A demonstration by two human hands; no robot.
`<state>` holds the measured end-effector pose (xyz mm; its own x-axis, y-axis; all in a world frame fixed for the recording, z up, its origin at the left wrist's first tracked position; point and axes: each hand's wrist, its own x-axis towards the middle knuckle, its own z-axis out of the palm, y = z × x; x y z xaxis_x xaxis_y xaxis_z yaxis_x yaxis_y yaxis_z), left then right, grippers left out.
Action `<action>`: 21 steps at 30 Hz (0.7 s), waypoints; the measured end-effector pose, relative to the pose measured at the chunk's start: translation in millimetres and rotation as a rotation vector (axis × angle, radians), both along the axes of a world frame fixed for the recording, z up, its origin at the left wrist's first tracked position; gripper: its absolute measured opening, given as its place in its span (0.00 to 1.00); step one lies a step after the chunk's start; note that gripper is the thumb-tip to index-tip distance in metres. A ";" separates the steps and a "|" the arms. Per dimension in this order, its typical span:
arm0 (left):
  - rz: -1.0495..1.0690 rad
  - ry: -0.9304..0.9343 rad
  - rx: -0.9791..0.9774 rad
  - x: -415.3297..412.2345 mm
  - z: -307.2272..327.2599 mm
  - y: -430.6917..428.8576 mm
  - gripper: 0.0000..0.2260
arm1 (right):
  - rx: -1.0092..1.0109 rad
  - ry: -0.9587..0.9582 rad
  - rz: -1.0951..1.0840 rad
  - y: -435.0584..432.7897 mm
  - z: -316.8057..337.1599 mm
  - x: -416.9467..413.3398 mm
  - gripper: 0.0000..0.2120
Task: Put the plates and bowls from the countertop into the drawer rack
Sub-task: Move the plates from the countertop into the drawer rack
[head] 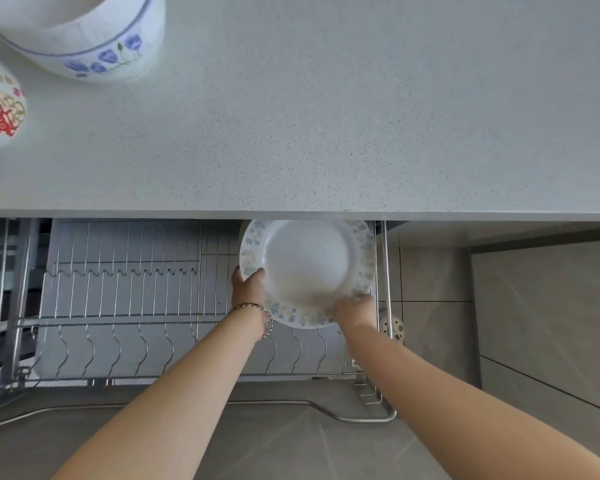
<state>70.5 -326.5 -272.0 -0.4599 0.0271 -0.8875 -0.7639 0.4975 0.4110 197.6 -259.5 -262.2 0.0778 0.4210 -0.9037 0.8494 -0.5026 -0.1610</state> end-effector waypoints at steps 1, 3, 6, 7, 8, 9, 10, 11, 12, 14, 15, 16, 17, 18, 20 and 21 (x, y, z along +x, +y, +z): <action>-0.033 0.014 -0.007 2.2 3.6 -0.1 0.24 | 0.051 0.012 -0.033 0.8 0.6 2.9 0.05; -0.159 0.019 -0.058 7.7 14.2 -4.7 0.26 | 0.120 0.024 0.059 3.4 6.0 7.3 0.12; -0.654 0.067 -0.320 12.7 33.5 -14.3 0.24 | 0.042 0.037 0.121 6.8 19.8 17.2 0.11; -0.817 0.091 -0.412 14.3 41.3 -16.1 0.24 | 0.012 0.058 0.149 8.4 27.3 21.0 0.10; -0.953 0.105 -0.455 15.9 48.8 -17.4 0.23 | -0.006 0.086 0.182 10.7 37.1 25.1 0.10; -1.064 0.131 -0.450 17.0 61.1 -14.8 0.17 | -0.029 0.119 0.213 14.8 49.3 30.6 0.12; -1.159 0.153 -0.420 17.5 73.8 -9.4 0.09 | -0.034 0.143 0.264 20.8 60.8 38.6 0.15; -1.214 0.197 -0.377 20.7 84.5 -3.1 0.10 | -0.032 0.167 0.309 26.5 75.2 48.1 0.17; -1.266 0.228 -0.355 24.4 97.7 5.2 0.15 | -0.017 0.178 0.347 33.2 89.9 58.5 0.19; -1.410 0.294 -0.316 38.4 129.1 27.0 0.14 | 0.029 0.193 0.388 49.3 121.4 84.4 0.19; -1.472 0.326 -0.298 48.9 141.9 39.9 0.10 | 0.040 0.196 0.401 58.2 138.9 98.8 0.20; -1.493 0.353 -0.265 61.4 154.8 54.1 0.08 | 0.042 0.205 0.413 68.7 150.9 115.9 0.20; -1.499 0.382 -0.231 76.4 166.9 70.0 0.10 | 0.044 0.207 0.422 80.8 163.8 134.4 0.20; -1.500 0.402 -0.192 94.1 178.6 86.4 0.11 | 0.051 0.205 0.422 94.2 175.7 154.1 0.20; -1.490 0.448 -0.096 134.9 198.7 119.6 0.11 | 0.119 0.191 0.410 124.3 201.0 197.3 0.19; -1.494 0.468 -0.055 157.2 208.2 135.6 0.12 | 0.178 0.171 0.395 140.7 213.6 220.5 0.19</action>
